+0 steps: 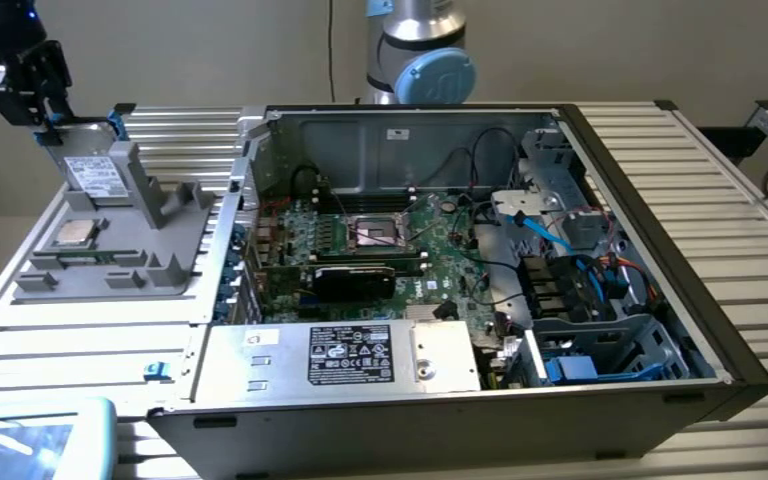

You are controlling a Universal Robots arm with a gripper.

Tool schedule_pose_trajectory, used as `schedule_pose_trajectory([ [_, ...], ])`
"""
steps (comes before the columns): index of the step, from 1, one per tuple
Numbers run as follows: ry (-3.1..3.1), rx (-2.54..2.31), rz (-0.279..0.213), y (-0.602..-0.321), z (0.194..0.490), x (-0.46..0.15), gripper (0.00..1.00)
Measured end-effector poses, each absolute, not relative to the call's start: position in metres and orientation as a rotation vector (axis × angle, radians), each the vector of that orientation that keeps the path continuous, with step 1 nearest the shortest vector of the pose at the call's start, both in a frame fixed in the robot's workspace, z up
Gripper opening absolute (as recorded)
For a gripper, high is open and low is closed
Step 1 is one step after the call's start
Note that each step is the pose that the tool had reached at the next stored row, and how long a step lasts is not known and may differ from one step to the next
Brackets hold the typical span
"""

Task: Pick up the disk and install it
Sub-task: 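Pick up the disk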

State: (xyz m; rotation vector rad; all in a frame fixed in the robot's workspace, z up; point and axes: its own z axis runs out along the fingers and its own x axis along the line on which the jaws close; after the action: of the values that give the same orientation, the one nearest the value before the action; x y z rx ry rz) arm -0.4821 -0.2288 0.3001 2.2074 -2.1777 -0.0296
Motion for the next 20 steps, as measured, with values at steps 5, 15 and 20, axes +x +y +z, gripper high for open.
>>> schedule_pose_trajectory([
  [5, -2.179, 2.212, -0.036, -0.229, 0.291, -0.482, 0.57],
  [15, -2.19, 2.223, -0.05, -0.23, 0.285, -0.482, 0.57],
  [20, -2.193, 2.227, -0.056, -0.231, 0.283, -0.483, 0.57],
])
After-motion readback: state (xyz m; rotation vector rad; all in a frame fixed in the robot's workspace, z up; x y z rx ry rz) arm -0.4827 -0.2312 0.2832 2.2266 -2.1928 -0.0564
